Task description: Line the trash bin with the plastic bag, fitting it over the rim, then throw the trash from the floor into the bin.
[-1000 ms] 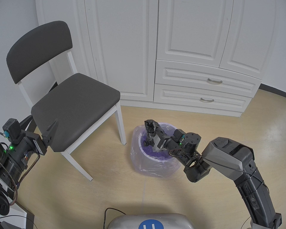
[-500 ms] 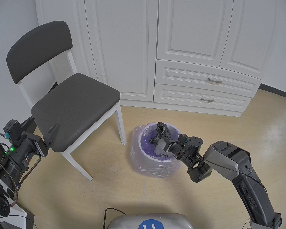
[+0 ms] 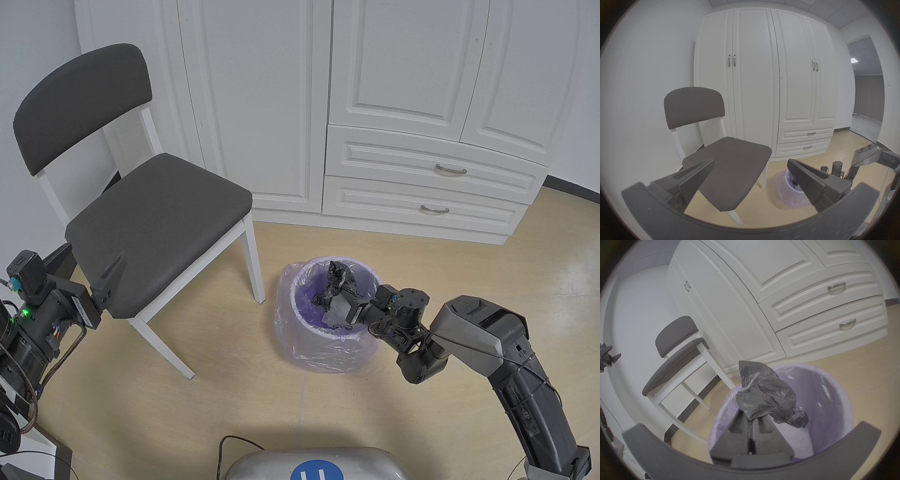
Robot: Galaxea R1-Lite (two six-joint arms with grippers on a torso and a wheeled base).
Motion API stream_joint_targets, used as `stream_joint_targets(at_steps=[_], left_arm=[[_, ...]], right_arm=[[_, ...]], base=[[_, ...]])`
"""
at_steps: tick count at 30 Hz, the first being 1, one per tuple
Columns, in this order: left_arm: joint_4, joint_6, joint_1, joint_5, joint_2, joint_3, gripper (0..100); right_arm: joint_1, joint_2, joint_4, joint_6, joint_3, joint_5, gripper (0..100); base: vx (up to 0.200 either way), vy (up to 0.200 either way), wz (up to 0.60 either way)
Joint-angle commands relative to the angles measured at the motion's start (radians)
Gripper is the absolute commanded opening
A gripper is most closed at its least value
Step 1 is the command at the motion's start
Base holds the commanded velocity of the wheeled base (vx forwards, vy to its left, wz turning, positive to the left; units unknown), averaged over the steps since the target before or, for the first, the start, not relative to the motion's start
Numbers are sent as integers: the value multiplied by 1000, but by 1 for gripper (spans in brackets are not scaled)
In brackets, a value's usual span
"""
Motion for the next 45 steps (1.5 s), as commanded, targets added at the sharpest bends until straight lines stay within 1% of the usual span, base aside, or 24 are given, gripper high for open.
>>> stream_joint_targets(at_steps=[1,3,5,8,11,15,18,22,23,24,25,28,30,34,45], left_arm=[[0,-1,-9,0,-1,1,100],[0,-1,-13,0,-1,3,100],[0,-1,-21,0,4,4,100],[0,-2,-27,0,10,4,100],[0,-4,-27,0,11,4,100],[0,-4,-29,0,11,7,100],[0,-4,-29,0,11,6,100],[0,-4,-29,0,5,7,100],[0,-4,-29,0,2,6,100],[0,-4,-29,0,2,6,100],[0,-4,-29,0,2,6,100],[0,-4,-29,0,4,6,100],[0,-4,-29,0,5,7,100],[0,-4,-29,0,4,9,100],[0,-4,-29,0,4,9,100]], right_arm=[[18,97,51,-2,-166,-8,0],[22,108,102,-1,-233,-33,0],[22,131,154,-2,-324,-88,0],[26,151,220,-1,-426,-140,0],[32,157,261,-1,-486,-172,0],[35,168,293,5,-520,-195,0],[35,170,292,2,-511,-197,0],[31,151,286,-2,-453,-195,0],[23,113,275,-18,-364,-185,0],[22,107,270,-22,-347,-182,0],[17,91,254,-33,-308,-174,0],[2,56,218,-64,-210,-111,0],[-6,38,212,-87,-164,-86,0],[-5,35,220,-110,-150,-83,0],[-5,33,215,-111,-157,-83,0]], base=[[0,0,0],[0,0,0],[0,0,0],[0,0,0],[0,0,0],[0,0,0],[0,0,0],[0,0,0],[0,0,0],[0,0,0],[0,0,0],[0,0,0],[0,0,0],[0,0,0],[0,0,0]])
